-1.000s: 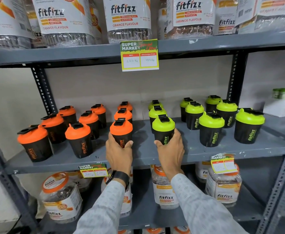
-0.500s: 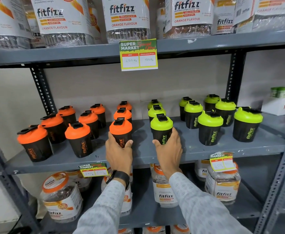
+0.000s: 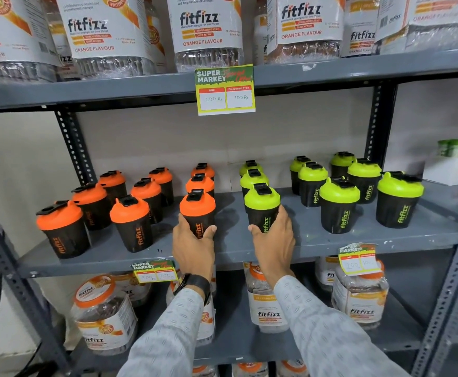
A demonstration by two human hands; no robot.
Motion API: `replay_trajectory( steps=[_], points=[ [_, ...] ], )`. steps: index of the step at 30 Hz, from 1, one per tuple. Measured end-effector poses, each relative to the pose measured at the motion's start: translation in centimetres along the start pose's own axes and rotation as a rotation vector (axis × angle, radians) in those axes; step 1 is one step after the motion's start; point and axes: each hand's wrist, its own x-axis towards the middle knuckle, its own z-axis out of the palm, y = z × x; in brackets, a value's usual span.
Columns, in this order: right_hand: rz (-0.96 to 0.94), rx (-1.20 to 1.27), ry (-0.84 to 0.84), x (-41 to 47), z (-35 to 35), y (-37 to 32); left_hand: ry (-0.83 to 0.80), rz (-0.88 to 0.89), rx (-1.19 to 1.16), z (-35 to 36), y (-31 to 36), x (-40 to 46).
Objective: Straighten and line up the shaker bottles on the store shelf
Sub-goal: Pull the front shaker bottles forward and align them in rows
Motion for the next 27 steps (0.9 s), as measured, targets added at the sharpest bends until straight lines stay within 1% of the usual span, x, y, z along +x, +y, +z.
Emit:
replay_trajectory(
  steps=[18,22,25,27],
  points=[
    [-0.031,0.023,0.01,-0.7,-0.4,0.2,0.015,-0.004,-0.012,-0.6,-0.3,-0.8],
    [-0.072,0.054,0.053,-1.8,-0.9,0.3,0.065,0.038,-0.03,-2.7,-1.7,-1.1],
    [-0.146,0.097,0.138,-3.4,-0.9,-0.2,0.143,0.07,-0.065,-5.4,-3.7,-0.8],
    [-0.19,0.112,0.158,-4.9,-0.4,-1.0,0.198,0.093,-0.093,-7.5,-5.4,-0.1]
  ],
)
